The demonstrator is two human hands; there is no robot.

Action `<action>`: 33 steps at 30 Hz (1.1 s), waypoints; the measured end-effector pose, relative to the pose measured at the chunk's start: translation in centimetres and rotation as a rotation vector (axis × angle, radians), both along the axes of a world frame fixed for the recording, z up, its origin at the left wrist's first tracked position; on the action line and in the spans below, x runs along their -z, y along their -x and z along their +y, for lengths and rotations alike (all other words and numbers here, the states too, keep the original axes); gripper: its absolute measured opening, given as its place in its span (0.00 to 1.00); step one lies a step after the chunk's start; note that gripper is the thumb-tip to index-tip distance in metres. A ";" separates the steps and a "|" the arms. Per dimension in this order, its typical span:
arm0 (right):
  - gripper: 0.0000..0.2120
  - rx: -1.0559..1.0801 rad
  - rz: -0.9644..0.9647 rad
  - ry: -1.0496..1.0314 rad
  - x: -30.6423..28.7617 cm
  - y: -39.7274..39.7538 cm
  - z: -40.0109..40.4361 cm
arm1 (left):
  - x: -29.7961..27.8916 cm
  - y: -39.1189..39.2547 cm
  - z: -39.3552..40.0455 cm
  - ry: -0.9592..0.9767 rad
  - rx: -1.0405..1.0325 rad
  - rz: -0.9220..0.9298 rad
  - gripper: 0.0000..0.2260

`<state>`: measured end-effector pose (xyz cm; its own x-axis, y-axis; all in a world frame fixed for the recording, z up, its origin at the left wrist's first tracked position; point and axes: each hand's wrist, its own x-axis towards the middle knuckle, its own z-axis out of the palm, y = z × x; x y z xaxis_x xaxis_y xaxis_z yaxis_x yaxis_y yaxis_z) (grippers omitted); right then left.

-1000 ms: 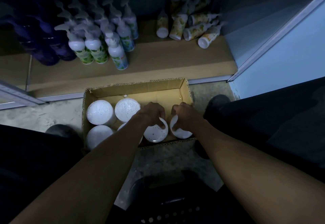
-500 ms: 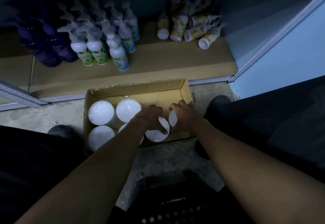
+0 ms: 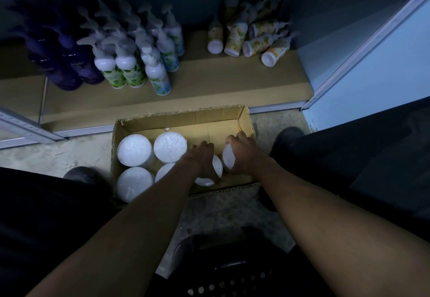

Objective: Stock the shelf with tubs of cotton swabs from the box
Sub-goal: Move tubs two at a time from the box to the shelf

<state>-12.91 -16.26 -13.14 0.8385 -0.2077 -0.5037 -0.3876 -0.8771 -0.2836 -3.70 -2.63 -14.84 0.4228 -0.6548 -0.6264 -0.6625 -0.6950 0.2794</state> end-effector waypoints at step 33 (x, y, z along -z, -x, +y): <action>0.45 -0.101 -0.381 0.132 -29.3 -1.2 -5.8 | -30.7 -4.7 -0.2 0.365 0.148 -0.407 0.34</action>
<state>-11.72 -22.05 16.16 0.9794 -0.1564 -0.1281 -0.1864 -0.9439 -0.2727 0.98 -2.82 15.85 0.4700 -0.8690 -0.1545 -0.8501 -0.4928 0.1859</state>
